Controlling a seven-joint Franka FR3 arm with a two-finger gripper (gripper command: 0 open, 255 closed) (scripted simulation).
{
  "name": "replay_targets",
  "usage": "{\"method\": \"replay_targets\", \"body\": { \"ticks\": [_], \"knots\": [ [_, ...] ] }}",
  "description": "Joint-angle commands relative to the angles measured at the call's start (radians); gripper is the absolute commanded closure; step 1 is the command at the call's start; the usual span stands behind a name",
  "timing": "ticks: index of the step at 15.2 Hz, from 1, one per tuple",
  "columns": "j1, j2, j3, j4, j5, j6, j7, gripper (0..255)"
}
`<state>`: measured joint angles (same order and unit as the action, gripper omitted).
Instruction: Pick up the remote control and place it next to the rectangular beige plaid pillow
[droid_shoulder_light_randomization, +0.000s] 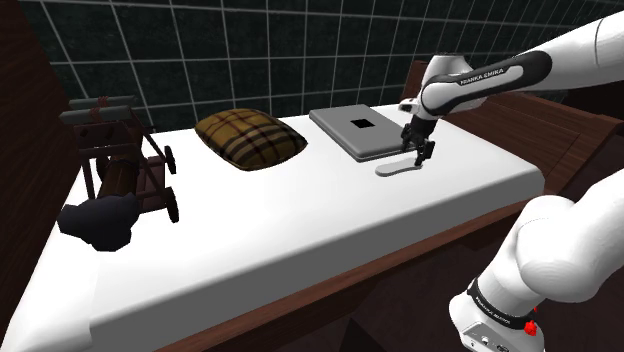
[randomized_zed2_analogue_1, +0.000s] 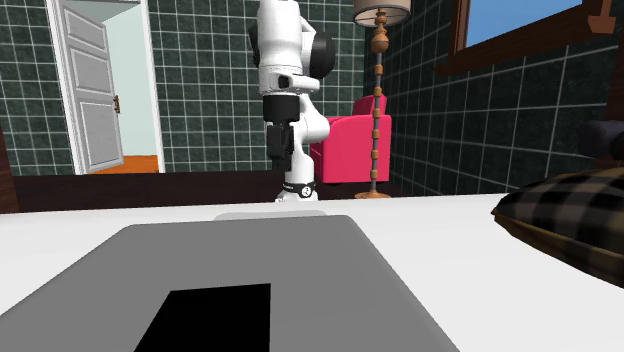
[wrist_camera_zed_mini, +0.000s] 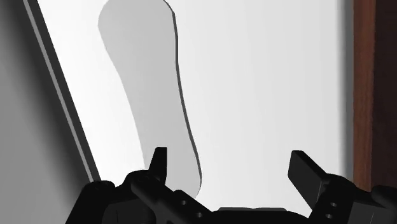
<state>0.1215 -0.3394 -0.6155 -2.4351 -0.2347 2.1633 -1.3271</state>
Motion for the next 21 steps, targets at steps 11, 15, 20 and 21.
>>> {"method": "replay_targets", "body": {
  "ticks": [11,15,20,21],
  "knots": [
    [0.077,0.339,-0.135,0.103,0.224,0.19,-0.401,0],
    [0.076,0.359,-0.135,0.096,0.243,0.211,-0.415,0],
    [0.076,0.359,-0.135,0.096,0.243,0.211,-0.415,0],
    [0.076,0.359,-0.135,0.096,0.243,0.211,-0.415,255]
  ]
}}
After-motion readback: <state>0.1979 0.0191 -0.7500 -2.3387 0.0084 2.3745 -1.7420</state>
